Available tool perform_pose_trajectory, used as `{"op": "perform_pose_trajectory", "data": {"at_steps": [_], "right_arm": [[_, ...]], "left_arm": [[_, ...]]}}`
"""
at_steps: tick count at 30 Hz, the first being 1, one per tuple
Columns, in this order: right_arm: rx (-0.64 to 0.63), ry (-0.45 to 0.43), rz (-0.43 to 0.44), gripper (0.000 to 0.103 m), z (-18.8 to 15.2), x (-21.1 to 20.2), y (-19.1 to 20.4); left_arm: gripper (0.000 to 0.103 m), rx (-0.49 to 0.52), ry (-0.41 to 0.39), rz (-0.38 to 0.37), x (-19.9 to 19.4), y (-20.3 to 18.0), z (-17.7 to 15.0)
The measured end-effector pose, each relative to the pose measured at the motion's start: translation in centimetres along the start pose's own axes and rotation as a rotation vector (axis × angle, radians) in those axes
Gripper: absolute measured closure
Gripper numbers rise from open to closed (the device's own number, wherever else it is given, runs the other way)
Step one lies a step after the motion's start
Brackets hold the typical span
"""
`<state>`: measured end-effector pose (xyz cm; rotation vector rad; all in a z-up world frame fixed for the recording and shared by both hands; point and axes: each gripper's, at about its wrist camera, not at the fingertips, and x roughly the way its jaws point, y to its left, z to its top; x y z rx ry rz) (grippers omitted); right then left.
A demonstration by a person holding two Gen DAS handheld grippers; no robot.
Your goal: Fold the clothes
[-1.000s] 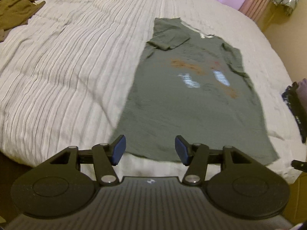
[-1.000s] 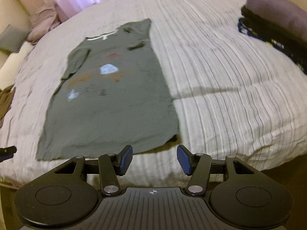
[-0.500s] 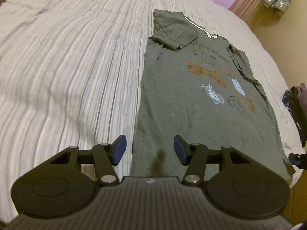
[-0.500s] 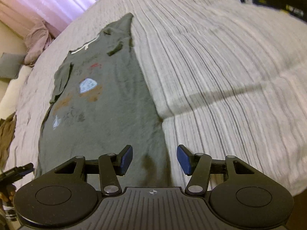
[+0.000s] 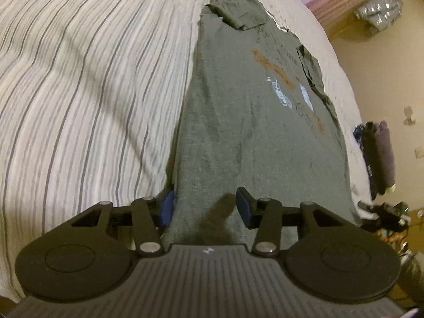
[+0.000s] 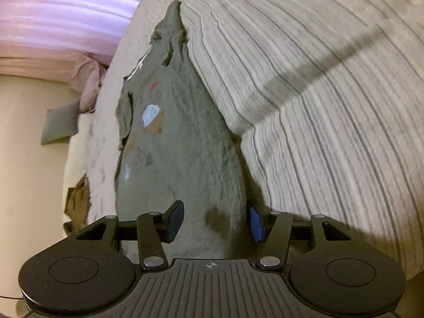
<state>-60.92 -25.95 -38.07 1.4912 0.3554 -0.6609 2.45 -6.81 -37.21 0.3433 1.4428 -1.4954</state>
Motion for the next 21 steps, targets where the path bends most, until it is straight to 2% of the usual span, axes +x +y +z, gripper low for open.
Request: {"op": "perform_pose_trajectory", "data": {"at_steps": [4,5,6,7,9,15,21], "right_arm": [[-0.014,0.043,0.017,0.050,0.6,0.6,-0.1],[-0.024,0.058,0.011,0.080,0.7,0.8,-0.1],[-0.034,0.074,0.005,0.096,0.8,0.9,0.0],[-0.052,0.084,-0.016,0.100,0.6,0.9,0.0],[-0.081,0.081,-0.016,0.101,0.5,0.5,0.2],[-0.134,-0.018,0.017,0.102,-0.1,-2.8,2.2],[-0.195,-0.032,0.037,0.102,-1.5,-5.4,4.5]], "left_arm": [[0.096,-0.016,0.026,0.006,0.2,0.6,0.4],[0.100,-0.013,0.026,0.005,0.1,0.6,0.4],[0.102,-0.004,0.023,0.006,-0.1,0.5,0.3],[0.102,0.006,0.019,0.007,-0.4,0.4,0.2],[0.103,0.020,0.007,0.005,-1.0,0.2,0.0],[0.103,0.061,-0.060,-0.015,-3.9,-1.1,-0.4],[0.103,0.107,-0.090,-0.017,-8.0,-2.7,-2.1]]}}
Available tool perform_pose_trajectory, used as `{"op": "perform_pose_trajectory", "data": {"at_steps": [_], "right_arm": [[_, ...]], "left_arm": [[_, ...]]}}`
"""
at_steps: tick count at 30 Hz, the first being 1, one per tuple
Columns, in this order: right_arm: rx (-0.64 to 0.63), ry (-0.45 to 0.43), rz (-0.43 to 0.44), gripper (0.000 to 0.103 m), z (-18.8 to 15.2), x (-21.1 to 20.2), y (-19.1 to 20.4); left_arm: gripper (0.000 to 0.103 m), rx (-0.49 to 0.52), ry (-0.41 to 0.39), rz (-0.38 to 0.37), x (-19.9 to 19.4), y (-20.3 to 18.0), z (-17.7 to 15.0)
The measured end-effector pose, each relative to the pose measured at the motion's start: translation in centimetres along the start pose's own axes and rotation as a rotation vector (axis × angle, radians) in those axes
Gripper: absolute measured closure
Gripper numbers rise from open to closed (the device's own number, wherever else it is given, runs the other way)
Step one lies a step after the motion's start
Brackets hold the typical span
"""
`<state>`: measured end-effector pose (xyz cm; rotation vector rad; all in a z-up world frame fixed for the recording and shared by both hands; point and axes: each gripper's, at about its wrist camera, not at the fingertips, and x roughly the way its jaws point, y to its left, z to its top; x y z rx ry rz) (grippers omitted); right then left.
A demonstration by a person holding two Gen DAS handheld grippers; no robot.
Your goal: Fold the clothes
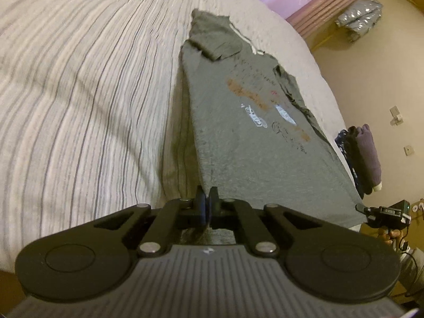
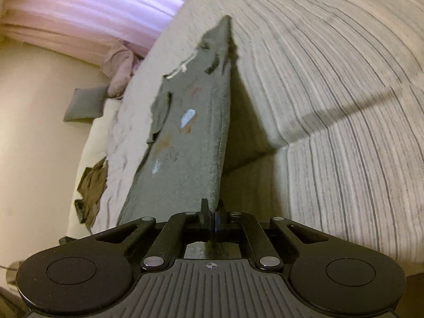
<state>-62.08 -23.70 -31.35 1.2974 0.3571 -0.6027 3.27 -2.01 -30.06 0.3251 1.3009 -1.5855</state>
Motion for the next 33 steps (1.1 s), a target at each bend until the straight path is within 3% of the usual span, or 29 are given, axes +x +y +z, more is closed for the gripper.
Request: {"op": "perform_pose_trajectory", "data": {"at_steps": [4,9,13,16,21,25,33], "right_arm": [[-0.013,0.058,-0.012,0.102,-2.0,-1.5,0.8],[0.058,0.105,-0.038,0.102,-6.1,-3.2,0.6],[0.133,0.117,-0.055,0.102,-8.0,-3.8,0.7],[0.151,0.103,-0.065,0.102,-7.2,-3.6,1.3],[0.111,0.041,-0.062,0.102,-1.9,-2.2,3.5],[0.074,-0.032,-0.059,0.102,3.8,-0.2,5.5],[0.079,-0.110,-0.145,0.102,16.6,8.3,6.4]], "left_arm": [[0.103,-0.016,0.011,0.011,-2.8,-0.5,-2.9],[0.103,-0.111,0.023,0.035,-5.2,-0.3,-7.7],[0.103,-0.167,0.016,0.034,-6.0,-0.3,-8.6],[0.103,-0.182,0.006,0.027,-6.0,-0.6,-7.9],[0.103,-0.200,-0.052,-0.043,-5.3,-1.0,-2.7],[0.103,-0.198,-0.082,-0.113,-2.9,-0.8,4.2],[0.102,-0.238,-0.035,-0.182,7.4,1.6,18.3]]}}
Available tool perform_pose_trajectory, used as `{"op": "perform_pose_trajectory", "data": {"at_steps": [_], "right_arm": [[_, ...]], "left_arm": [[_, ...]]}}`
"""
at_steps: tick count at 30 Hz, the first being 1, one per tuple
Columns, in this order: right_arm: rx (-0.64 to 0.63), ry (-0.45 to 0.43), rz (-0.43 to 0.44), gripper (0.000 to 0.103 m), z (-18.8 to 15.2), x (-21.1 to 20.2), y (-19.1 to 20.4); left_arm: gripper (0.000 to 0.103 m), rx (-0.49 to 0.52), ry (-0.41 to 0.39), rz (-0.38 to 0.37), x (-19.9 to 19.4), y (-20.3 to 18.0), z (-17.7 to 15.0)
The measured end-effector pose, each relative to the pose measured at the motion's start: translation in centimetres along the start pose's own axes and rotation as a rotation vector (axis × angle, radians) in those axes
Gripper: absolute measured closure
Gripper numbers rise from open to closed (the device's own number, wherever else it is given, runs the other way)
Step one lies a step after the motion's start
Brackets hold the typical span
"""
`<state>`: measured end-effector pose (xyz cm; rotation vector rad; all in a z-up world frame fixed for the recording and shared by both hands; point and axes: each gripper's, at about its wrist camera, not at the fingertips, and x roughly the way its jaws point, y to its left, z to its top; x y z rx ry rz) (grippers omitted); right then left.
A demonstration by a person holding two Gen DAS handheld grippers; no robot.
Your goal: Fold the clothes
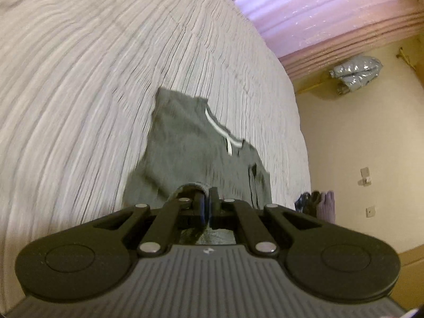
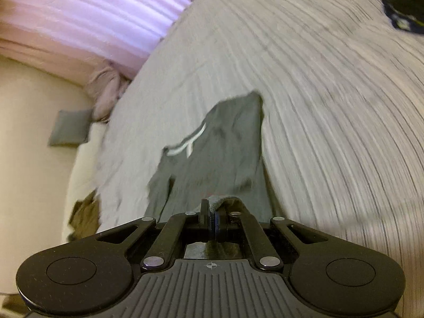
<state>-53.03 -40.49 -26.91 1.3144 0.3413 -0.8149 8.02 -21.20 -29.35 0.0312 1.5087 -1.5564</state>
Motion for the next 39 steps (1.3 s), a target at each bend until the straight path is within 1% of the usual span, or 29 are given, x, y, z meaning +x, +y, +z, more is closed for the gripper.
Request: {"op": "perform_pose_trajectory", "data": {"at_steps": [1,3,5,6,7,8,9,11,12,13,15,16,17,18,19,20,21,22,24,26,28,30,31,32,33,35,38,39], "right_arm": [[0.014,-0.005,-0.021,0.101,1.4,1.6,0.0],[0.078,-0.010,-0.050,0.101,4.0,4.9,-0.8],[0.209,-0.026,-0.056,0.100,6.2,8.2,-2.3],[0.235,-0.052,-0.067,0.080,6.7,9.0,-2.8],[0.253,-0.082,-0.079,0.063,7.1,9.7,-3.1],[0.272,-0.112,-0.090,0.029,7.6,10.3,-3.5],[0.263,-0.142,-0.101,0.026,7.9,10.4,-3.5],[0.211,-0.196,-0.119,0.025,8.0,9.9,-3.4],[0.142,-0.195,-0.150,0.026,7.8,9.6,-2.9],[0.067,-0.190,-0.183,0.026,7.4,9.4,-2.4],[-0.085,-0.180,-0.248,0.026,6.8,8.8,-1.5],[-0.161,-0.175,-0.280,0.029,6.5,8.6,-1.0],[-0.239,-0.152,-0.307,0.044,5.9,8.7,-0.5],[-0.317,-0.127,-0.332,0.055,5.2,8.8,0.0],[-0.378,-0.100,-0.356,0.056,4.6,9.0,0.3],[-0.437,-0.072,-0.379,0.056,4.0,9.3,0.4],[-0.474,-0.053,-0.388,0.056,3.5,9.5,0.4],[-0.507,-0.035,-0.394,0.056,3.2,9.7,0.4],[-0.553,-0.008,-0.396,0.056,2.8,10.1,0.1],[-0.560,0.002,-0.380,0.056,3.7,10.6,-0.3],[-0.587,0.026,-0.369,0.056,4.8,11.3,-0.3],[-0.624,0.055,-0.352,0.056,5.7,12.0,-0.2],[-0.640,0.068,-0.345,0.056,6.1,12.4,-0.1],[-0.656,0.080,-0.337,0.056,6.5,12.8,0.0],[-0.666,0.091,-0.329,0.056,6.8,13.1,0.0],[-0.688,0.109,-0.315,0.056,7.2,13.9,0.3],[-0.746,0.159,-0.315,0.056,7.5,15.4,0.8],[-0.737,0.167,-0.302,0.056,7.9,15.8,0.6]], "left_arm": [[0.102,-0.005,0.006,0.003,1.6,0.3,1.5],[0.100,-0.061,0.004,0.008,4.8,1.4,3.9],[0.099,-0.155,-0.001,0.033,7.6,2.9,5.7],[0.099,-0.186,-0.001,0.045,8.7,3.4,6.4],[0.098,-0.197,-0.002,0.057,9.3,3.8,6.6],[0.095,-0.205,-0.003,0.069,9.9,4.2,6.8],[0.092,-0.212,-0.007,0.068,9.8,4.8,6.7],[0.069,-0.246,-0.045,0.067,9.0,5.8,6.4],[0.065,-0.270,-0.070,0.075,8.5,6.3,6.2],[0.065,-0.286,-0.087,0.090,8.0,6.6,6.1],[0.066,-0.217,-0.097,0.134,6.9,6.0,5.9],[0.069,-0.179,-0.101,0.156,6.4,5.7,5.9],[0.071,-0.087,-0.091,0.196,6.0,4.6,5.5],[0.073,0.014,-0.078,0.238,5.6,3.4,5.1],[0.078,0.127,-0.055,0.286,5.3,2.1,4.4],[0.079,0.203,-0.032,0.315,5.2,1.3,3.6],[0.079,0.257,-0.010,0.338,5.2,0.7,2.8],[0.079,0.295,0.006,0.361,5.2,0.4,2.0],[0.079,0.333,0.005,0.397,5.2,0.2,1.1],[0.079,0.377,-0.020,0.432,5.2,0.4,0.9],[0.078,0.441,-0.014,0.465,5.7,0.6,1.0],[0.076,0.502,0.038,0.445,6.4,0.5,1.2],[0.072,0.532,0.065,0.433,6.7,0.5,1.3],[0.070,0.527,0.091,0.402,7.1,0.5,1.6],[0.070,0.517,0.116,0.368,7.5,0.6,1.9],[0.070,0.470,0.139,0.318,8.3,0.9,2.6],[0.073,0.399,0.144,0.255,9.2,1.2,3.7],[0.073,0.368,0.144,0.226,9.4,1.3,4.2]]}}
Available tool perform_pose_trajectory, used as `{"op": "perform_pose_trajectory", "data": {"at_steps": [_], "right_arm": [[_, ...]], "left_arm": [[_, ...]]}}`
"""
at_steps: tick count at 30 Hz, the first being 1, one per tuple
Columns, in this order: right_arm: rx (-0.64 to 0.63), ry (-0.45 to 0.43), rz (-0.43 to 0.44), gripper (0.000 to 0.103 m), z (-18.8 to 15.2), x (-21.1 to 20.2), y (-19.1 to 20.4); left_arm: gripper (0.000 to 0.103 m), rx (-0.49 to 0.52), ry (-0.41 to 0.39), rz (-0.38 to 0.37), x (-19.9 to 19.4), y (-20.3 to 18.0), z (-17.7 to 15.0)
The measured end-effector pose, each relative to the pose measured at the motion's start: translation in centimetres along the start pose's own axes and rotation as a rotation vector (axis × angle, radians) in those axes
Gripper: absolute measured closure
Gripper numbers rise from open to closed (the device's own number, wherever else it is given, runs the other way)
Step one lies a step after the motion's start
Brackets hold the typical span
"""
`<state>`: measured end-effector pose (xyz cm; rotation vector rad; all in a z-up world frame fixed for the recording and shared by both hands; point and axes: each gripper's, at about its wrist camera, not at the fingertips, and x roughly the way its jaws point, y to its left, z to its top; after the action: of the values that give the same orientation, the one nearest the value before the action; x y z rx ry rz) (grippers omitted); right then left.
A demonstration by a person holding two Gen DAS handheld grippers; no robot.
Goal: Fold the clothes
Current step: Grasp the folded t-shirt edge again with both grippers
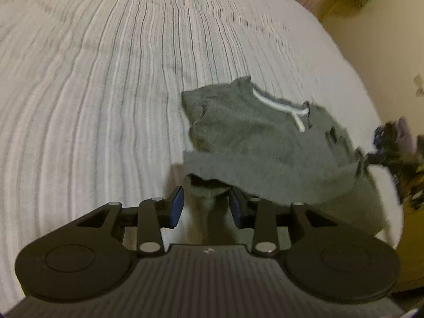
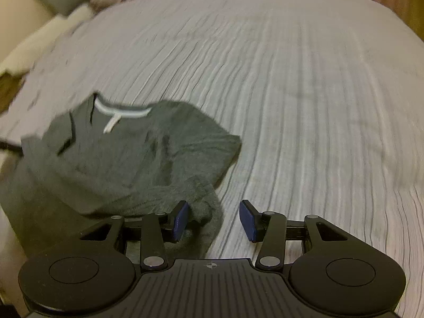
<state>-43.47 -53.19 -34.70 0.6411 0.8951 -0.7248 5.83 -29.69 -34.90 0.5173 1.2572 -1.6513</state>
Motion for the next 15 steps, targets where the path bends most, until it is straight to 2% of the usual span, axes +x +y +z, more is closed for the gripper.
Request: {"op": "perform_pose_trajectory", "data": {"at_steps": [3,6,9,11,14,15], "right_arm": [[0.070,-0.012,0.037,0.056,0.9,1.1,-1.3],[0.258,-0.027,-0.032,0.056,1.8,2.1,-3.9],[0.408,-0.072,0.024,0.056,1.5,1.0,-5.9],[0.408,-0.063,0.046,0.056,1.0,0.3,-6.2],[0.392,-0.034,0.076,0.056,0.2,-0.4,-6.5],[0.381,-0.015,0.087,0.056,-0.1,-0.3,-6.5]], "left_arm": [[0.074,-0.142,-0.065,-0.044,0.8,1.2,1.9],[0.074,-0.284,-0.137,-0.042,0.9,2.6,3.5],[0.074,-0.373,-0.196,-0.045,0.0,3.7,4.2],[0.074,-0.337,-0.193,0.000,-0.9,3.8,4.0],[0.074,-0.171,-0.087,0.083,-0.9,3.3,3.4],[0.074,-0.134,-0.064,0.073,-0.5,3.1,3.3]]}}
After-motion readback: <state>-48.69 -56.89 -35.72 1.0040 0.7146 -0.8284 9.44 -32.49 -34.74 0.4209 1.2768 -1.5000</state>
